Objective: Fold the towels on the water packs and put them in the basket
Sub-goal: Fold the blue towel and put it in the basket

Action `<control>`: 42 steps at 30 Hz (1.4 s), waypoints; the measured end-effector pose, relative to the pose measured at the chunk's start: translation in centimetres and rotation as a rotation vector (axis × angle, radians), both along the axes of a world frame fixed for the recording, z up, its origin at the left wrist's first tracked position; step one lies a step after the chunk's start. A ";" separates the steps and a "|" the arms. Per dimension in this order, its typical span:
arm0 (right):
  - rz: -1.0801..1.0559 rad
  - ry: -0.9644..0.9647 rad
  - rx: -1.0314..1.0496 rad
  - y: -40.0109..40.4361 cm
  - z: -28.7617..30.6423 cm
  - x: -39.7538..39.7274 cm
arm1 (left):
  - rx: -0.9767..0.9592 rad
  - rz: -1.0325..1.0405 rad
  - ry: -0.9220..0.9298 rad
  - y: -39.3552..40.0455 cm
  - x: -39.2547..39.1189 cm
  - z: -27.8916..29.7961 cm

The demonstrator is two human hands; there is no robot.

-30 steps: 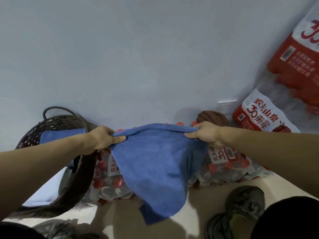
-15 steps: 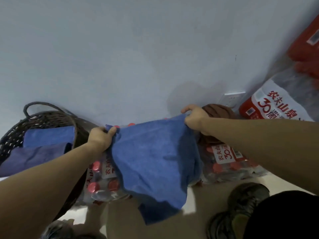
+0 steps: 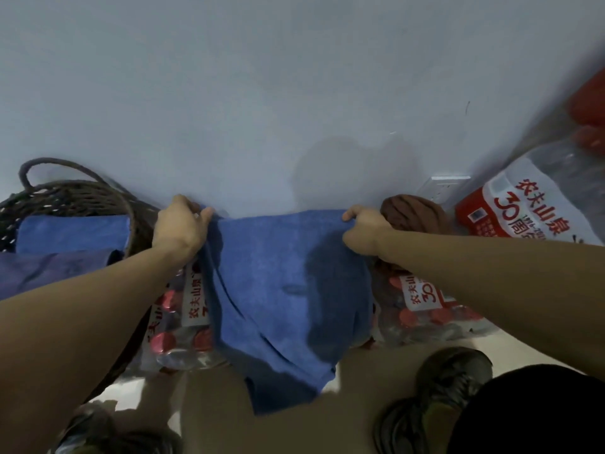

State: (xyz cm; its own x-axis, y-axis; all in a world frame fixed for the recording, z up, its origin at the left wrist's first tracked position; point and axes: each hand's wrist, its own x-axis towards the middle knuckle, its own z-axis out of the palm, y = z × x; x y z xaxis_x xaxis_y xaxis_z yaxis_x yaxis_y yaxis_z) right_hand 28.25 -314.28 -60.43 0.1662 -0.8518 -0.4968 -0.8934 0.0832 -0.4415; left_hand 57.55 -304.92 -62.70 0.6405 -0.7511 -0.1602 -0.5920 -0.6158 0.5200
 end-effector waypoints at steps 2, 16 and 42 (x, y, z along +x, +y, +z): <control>0.104 0.095 0.005 0.4 0.7 -0.2 | 0.036 -0.020 -0.010 0.4 -0.5 0.5; 0.519 0.173 0.115 6.4 7.9 -2.0 | -0.279 0.167 0.112 14.7 -9.6 1.7; -0.743 -0.537 -0.072 21.7 -7.2 -3.0 | -0.255 0.538 0.472 19.5 -14.3 -3.1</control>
